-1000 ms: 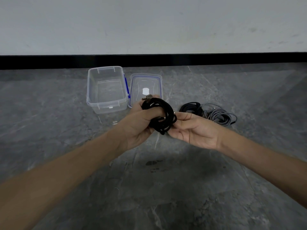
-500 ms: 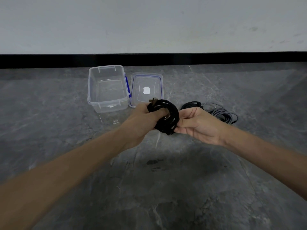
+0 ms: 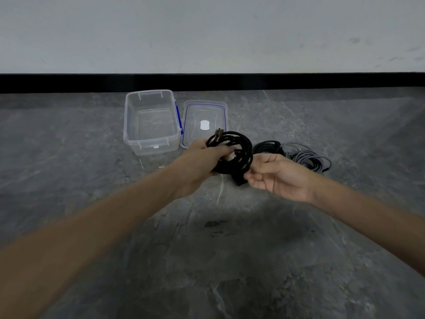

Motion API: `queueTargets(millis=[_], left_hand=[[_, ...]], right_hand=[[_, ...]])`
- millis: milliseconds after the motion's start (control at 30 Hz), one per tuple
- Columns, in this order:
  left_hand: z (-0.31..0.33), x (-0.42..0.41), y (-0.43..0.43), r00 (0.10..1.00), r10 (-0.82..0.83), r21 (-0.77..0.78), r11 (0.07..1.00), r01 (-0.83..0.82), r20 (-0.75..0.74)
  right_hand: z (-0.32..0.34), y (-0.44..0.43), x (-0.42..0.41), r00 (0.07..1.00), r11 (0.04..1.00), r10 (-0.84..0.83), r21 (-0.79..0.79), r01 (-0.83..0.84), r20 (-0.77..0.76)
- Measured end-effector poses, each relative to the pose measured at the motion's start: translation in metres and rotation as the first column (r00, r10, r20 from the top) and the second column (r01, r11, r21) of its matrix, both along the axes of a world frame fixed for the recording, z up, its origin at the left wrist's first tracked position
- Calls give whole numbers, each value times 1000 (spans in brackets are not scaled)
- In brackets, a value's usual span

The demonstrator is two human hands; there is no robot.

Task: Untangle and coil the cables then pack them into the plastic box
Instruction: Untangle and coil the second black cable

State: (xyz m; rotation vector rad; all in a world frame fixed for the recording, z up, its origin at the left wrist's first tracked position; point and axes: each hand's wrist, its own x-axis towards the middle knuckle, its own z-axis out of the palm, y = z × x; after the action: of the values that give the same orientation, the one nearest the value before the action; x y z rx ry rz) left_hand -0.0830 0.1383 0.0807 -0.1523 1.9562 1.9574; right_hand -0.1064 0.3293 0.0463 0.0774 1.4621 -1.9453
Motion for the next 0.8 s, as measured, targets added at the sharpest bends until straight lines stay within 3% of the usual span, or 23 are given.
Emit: queueTargets(millis=[200,367,467,633,800], left_hand=[[-10,5,-4,994,-82,-38,996,80,-66],[-22,8,-4,986,11,-48,999,-19,-165],[-31,10,-1,988,55,-90,994,-68,-142],[-45,2,-1,991,85,-141,985,-99,-102],[-51,-6,-6,998,49,-22,999,-48,32]], right_hand=[[1,10,-12,996,999,-45,21,43,79],[9,0,-14,992,996,-72,64,66,104],[10,-9,-11,995,992,-47,118,36,87],[13,-17,-9,981,994,49,88,-66,185],[9,-23,-11,992,986,55,149,-71,111]])
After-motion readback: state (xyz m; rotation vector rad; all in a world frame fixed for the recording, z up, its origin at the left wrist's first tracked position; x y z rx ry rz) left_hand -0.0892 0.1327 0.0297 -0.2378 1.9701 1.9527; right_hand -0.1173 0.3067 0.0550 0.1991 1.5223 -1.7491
